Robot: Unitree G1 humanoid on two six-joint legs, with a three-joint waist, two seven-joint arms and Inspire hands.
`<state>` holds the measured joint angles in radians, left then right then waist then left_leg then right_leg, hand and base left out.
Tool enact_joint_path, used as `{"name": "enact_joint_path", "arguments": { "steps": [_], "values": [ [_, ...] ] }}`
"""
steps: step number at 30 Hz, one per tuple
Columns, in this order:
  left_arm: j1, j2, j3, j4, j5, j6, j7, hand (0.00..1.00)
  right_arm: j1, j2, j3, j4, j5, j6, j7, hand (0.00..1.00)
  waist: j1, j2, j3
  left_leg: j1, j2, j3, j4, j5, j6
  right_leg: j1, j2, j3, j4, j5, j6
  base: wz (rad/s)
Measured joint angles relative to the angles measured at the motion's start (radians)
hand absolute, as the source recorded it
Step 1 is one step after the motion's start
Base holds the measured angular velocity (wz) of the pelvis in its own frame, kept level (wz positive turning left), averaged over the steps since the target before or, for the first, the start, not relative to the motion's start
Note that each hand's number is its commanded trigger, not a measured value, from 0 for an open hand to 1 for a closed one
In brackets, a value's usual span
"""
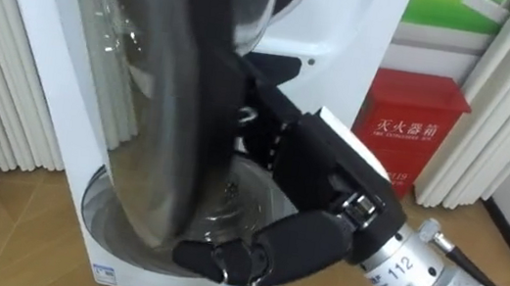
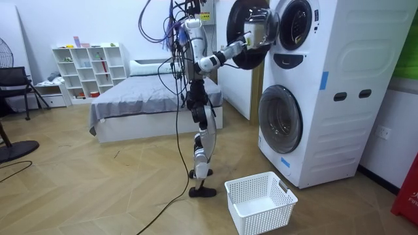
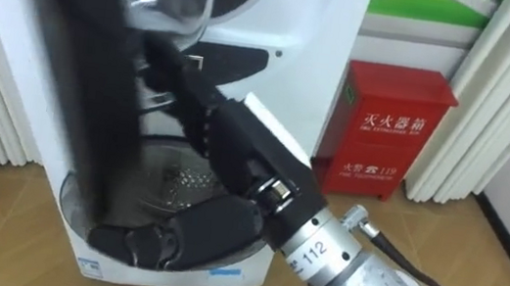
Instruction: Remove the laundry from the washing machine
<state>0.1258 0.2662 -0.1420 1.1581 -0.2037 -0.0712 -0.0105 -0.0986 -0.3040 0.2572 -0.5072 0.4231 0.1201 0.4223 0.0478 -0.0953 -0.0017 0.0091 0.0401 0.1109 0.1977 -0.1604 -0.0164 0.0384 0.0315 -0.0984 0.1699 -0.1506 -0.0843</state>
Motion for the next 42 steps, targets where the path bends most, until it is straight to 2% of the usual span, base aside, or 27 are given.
{"name": "enact_joint_path", "arguments": {
  "steps": [4,7,9,11,15,17,23,34,37,42],
  "values": [
    [-0.009,0.0,-0.001,0.0,0.0,-0.001,-0.002,0.0,-0.01,0.001,0.032,-0.007,0.0,-0.014,0.041,0.0,0.036,-0.005,0.0012,-0.001,0.001,-0.019,0.003,0.003,-0.005,0.012,0.002,-0.017,-0.007,-0.001,-0.008,0.18],
    [-0.009,0.0,0.0,-0.005,0.0,-0.001,-0.002,0.0,-0.026,0.026,0.058,-0.011,-0.001,-0.024,0.074,0.0,0.047,-0.009,0.0,-0.015,-0.002,-0.044,0.009,0.003,-0.006,0.013,0.002,-0.04,-0.02,-0.002,-0.008,0.28],
    [-0.012,-0.004,0.0,-0.006,0.0,-0.001,-0.002,0.0,-0.047,0.043,0.084,-0.011,0.0,-0.037,0.088,0.0,0.077,-0.005,0.0032,-0.018,-0.005,-0.053,0.008,0.003,-0.006,0.013,0.0,-0.043,-0.021,-0.003,-0.007,0.08],
    [-0.013,-0.006,0.0,-0.005,0.0,-0.001,-0.001,0.0,-0.053,0.06,0.103,-0.011,0.0,-0.043,0.098,0.0,0.088,-0.003,0.0045,-0.022,-0.012,-0.069,0.006,0.003,-0.006,0.014,-0.004,-0.058,-0.021,-0.008,-0.004,0.2],
    [-0.014,-0.014,-0.001,-0.007,0.0,0.0,0.0,0.0,-0.053,0.069,0.134,-0.01,0.001,-0.047,0.114,0.0,0.099,0.006,0.0104,-0.031,-0.021,-0.088,0.006,0.002,-0.003,0.013,-0.013,-0.077,-0.02,-0.013,0.002,0.18],
    [-0.011,-0.015,-0.001,-0.007,0.001,0.007,0.0,0.0,-0.053,0.069,0.156,-0.01,0.001,-0.047,0.122,0.0,0.109,0.014,0.016,-0.035,-0.024,-0.093,0.005,0.0,0.0,0.013,-0.015,-0.08,-0.02,-0.014,0.004,0.04],
    [-0.018,-0.02,-0.001,-0.022,0.0,0.018,0.0,0.0,-0.053,0.068,0.192,-0.009,0.001,-0.048,0.141,0.0,0.124,0.018,0.0176,-0.037,-0.033,-0.108,0.0,0.0,0.0,0.015,-0.023,-0.097,-0.02,-0.023,0.008,0.09],
    [-0.019,-0.023,0.0,-0.022,0.002,0.02,0.004,0.0,-0.053,0.066,0.194,-0.008,0.003,-0.048,0.169,0.0,0.129,0.017,0.017,-0.037,-0.037,-0.113,-0.001,-0.003,0.005,0.016,-0.027,-0.102,-0.018,-0.025,0.012,0.02],
    [-0.019,-0.023,0.001,-0.021,-0.002,0.021,0.004,0.0,-0.053,0.062,0.181,0.007,0.005,-0.048,0.158,0.0,0.121,0.017,0.0174,-0.035,-0.039,-0.113,0.0,-0.003,0.006,0.022,-0.028,-0.101,-0.02,-0.027,0.014,-0.01],
    [-0.002,-0.031,0.025,-0.016,-0.008,0.021,0.008,0.0,-0.034,0.053,0.088,0.029,-0.041,-0.05,0.094,0.0,0.096,0.019,0.0183,-0.034,-0.043,-0.115,0.008,-0.007,0.012,0.03,-0.032,-0.102,-0.022,-0.029,0.019,0.02]
  ]
}}
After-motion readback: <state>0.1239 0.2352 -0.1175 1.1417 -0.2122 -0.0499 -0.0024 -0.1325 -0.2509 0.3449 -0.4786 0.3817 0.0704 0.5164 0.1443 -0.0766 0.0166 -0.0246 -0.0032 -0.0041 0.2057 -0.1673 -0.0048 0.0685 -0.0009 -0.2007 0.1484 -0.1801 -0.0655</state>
